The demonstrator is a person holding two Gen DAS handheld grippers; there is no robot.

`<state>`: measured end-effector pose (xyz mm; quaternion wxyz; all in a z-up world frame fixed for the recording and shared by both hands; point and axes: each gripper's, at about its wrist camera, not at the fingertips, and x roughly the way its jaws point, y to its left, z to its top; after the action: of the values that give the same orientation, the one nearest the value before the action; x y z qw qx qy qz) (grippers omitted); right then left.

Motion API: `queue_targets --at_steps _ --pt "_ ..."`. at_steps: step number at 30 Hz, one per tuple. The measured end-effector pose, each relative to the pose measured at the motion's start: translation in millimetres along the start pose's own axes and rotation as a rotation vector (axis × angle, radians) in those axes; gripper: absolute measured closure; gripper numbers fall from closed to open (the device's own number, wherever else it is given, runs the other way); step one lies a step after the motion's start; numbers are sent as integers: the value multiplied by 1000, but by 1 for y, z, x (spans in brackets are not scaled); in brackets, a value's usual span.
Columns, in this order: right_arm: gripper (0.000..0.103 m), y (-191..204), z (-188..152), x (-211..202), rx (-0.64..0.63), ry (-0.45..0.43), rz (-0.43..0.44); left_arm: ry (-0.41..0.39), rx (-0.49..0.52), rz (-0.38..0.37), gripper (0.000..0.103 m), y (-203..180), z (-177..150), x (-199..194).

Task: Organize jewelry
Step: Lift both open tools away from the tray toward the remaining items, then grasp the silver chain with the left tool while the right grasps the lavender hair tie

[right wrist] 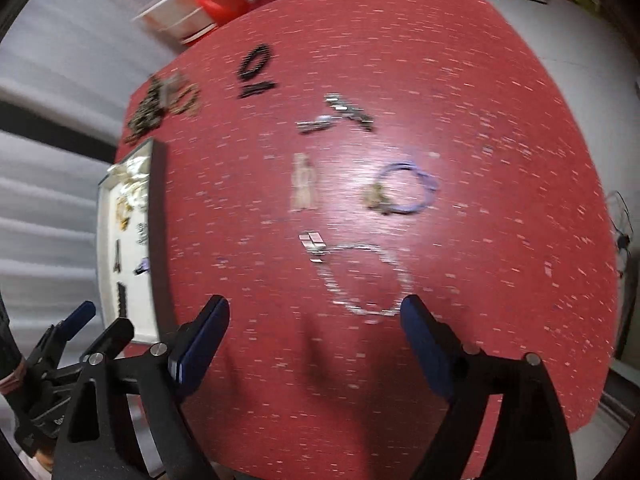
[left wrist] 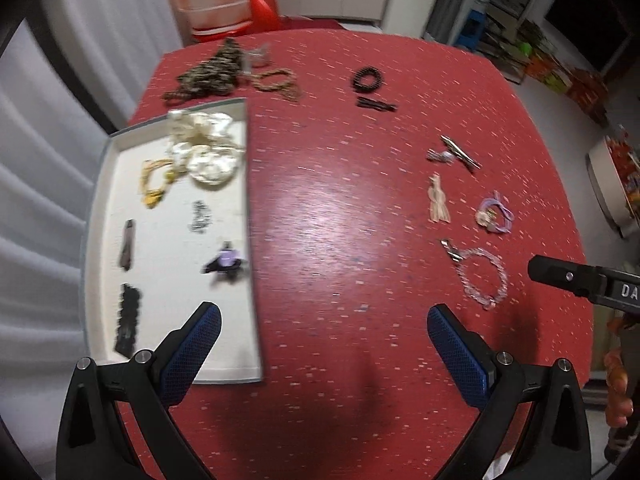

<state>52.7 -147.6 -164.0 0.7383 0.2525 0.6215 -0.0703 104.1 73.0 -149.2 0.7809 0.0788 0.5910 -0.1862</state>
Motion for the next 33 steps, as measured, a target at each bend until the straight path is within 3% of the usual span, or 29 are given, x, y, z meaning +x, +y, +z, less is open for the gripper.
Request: queue_targets --at_steps 7,15,33 --pt "14 -36 3 -1 34 -8 -56 29 27 3 0 -31 4 16" --pt "14 -56 11 10 11 0 -92 43 1 28 0 -40 17 37" --pt "14 -38 51 61 -116 -12 -126 42 -45 52 0 -49 39 75"
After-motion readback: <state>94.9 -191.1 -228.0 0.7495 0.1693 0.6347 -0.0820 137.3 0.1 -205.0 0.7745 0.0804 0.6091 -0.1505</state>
